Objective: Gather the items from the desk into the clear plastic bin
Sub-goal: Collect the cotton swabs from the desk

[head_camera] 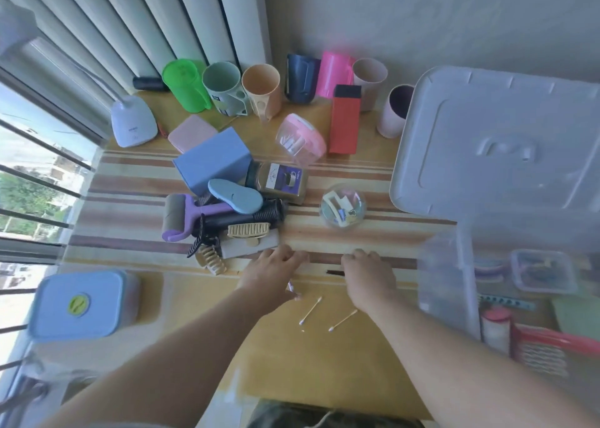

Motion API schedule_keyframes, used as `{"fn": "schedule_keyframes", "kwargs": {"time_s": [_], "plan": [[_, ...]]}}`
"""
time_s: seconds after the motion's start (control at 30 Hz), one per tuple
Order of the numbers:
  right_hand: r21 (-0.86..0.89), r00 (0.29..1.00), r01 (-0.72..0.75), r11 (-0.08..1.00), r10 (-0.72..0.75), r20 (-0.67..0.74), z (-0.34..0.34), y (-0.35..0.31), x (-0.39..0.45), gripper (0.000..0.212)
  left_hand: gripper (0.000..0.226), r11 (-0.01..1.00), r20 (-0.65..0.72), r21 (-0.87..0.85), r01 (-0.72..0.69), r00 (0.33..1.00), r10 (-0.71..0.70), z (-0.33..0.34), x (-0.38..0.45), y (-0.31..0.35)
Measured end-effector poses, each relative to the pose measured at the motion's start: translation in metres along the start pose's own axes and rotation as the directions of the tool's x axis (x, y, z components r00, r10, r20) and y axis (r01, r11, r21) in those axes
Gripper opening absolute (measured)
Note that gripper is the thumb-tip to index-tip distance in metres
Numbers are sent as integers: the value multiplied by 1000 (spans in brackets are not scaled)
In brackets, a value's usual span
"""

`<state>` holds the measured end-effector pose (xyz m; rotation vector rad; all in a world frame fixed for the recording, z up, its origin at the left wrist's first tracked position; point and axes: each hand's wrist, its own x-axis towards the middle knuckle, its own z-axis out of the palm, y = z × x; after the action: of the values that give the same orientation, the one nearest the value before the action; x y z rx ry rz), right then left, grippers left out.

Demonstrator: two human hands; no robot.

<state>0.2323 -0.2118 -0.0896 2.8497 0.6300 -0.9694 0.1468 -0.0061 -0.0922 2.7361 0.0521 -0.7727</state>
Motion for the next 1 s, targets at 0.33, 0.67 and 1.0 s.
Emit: {"fn": "schedule_keyframes", "kwargs": {"time_s": [0.33, 0.67, 1.0], "plan": [[160, 998, 51, 986, -44, -47, 1, -2, -16, 36, 47, 998, 58, 63, 17, 998, -21, 9, -9, -14], [89, 959, 253, 963, -237, -157, 18, -6, -19, 44, 26, 991, 62, 30, 131, 989, -133, 23, -28, -13], [-53, 950, 291, 955, -282, 134, 26, 1, -49, 57, 27, 984, 113, -3, 180, 977, -179, 38, -22, -12]]}}
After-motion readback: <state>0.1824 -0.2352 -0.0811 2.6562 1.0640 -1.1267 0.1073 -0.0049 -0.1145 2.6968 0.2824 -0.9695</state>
